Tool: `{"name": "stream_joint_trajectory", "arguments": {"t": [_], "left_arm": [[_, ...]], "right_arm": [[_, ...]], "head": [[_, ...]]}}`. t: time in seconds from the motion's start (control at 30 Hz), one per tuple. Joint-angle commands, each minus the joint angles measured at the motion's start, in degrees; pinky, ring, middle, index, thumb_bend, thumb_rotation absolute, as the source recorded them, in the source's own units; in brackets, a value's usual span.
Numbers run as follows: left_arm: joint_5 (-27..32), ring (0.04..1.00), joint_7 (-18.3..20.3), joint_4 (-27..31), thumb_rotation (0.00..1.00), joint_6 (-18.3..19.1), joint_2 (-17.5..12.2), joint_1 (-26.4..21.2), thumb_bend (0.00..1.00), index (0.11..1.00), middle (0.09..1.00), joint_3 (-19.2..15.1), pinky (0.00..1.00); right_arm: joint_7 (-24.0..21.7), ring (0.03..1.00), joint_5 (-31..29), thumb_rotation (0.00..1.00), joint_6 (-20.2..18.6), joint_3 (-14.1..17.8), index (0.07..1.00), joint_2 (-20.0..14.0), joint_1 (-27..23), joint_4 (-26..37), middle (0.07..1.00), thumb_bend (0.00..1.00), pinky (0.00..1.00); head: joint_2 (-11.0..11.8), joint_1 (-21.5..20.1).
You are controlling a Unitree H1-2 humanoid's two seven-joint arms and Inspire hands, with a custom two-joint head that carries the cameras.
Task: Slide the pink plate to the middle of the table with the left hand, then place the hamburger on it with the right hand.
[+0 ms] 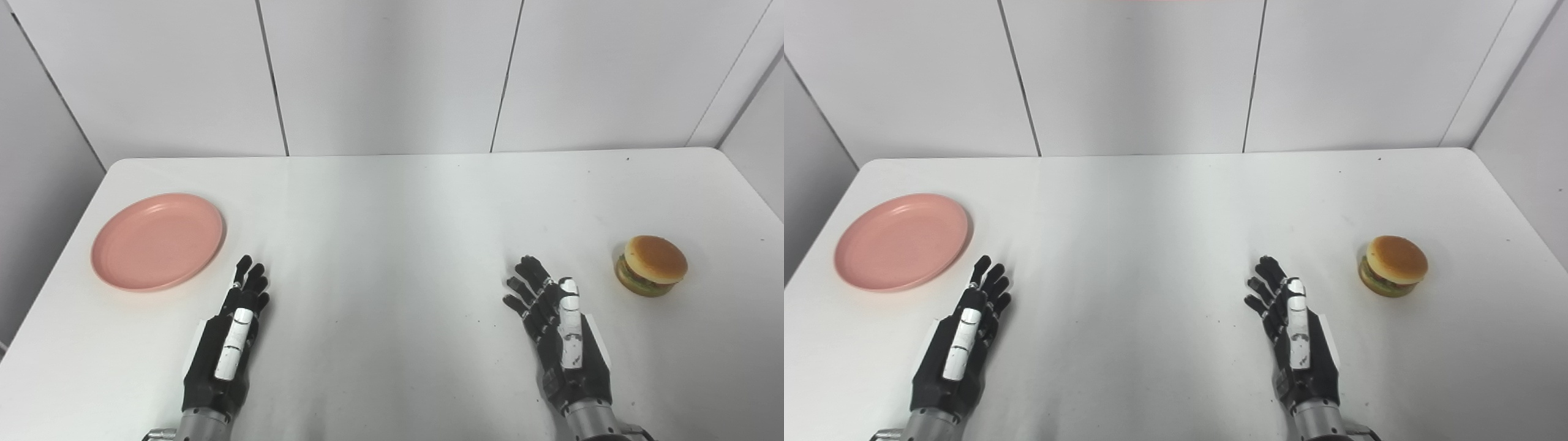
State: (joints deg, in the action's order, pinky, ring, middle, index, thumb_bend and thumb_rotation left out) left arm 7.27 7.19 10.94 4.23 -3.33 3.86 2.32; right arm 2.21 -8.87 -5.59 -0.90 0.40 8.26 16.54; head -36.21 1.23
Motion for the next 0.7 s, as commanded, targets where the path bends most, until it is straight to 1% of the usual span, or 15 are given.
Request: {"name": "stream_joint_trajectory", "arguments": {"t": [0.0,0.07,0.2,0.3,0.4,0.67], "left_arm": [[-0.20,1.000,0.61,0.29,0.83,-0.10,-0.12,0.42,0.74,1.000,0.994,0.62,1.00],[-0.20,1.000,0.65,0.29,0.83,-0.03,-0.17,0.40,0.74,1.000,0.994,0.66,1.00],[-0.20,1.000,0.71,0.36,0.83,0.10,-0.24,0.36,0.74,1.000,0.995,0.73,1.00],[-0.14,1.000,0.73,0.38,0.83,0.20,-0.27,0.34,0.74,1.000,0.995,0.73,1.00],[-0.15,1.000,0.71,0.34,0.82,0.19,-0.28,0.35,0.73,1.000,0.994,0.71,1.00],[-0.32,1.000,0.78,0.26,0.83,-0.17,-0.34,0.31,0.72,1.000,0.995,0.83,1.00]], "right_arm": [[-0.69,0.880,1.71,1.00,4.87,-0.25,0.832,0.18,2.03,-0.07,0.896,0.80,0.86],[-1.11,0.888,2.38,1.00,7.10,-0.27,0.840,0.18,2.07,-0.87,0.904,0.82,0.87],[-1.78,0.905,3.48,1.00,11.46,-0.36,0.878,-0.19,2.08,-2.36,0.925,0.82,0.89],[-2.21,0.913,3.84,1.00,13.60,-0.17,0.898,-0.27,2.08,-3.19,0.932,0.82,0.90],[-2.43,0.924,3.67,1.00,14.71,0.07,0.930,-0.30,2.07,-3.82,0.942,0.83,0.91],[-2.41,0.930,3.23,1.00,16.65,0.54,0.945,-0.48,1.83,-4.87,0.949,0.81,0.91]], "head": [[0.03,0.09],[0.03,0.09],[-0.09,0.04],[-0.09,0.04],[-0.09,0.04],[-0.13,0.17]]}}
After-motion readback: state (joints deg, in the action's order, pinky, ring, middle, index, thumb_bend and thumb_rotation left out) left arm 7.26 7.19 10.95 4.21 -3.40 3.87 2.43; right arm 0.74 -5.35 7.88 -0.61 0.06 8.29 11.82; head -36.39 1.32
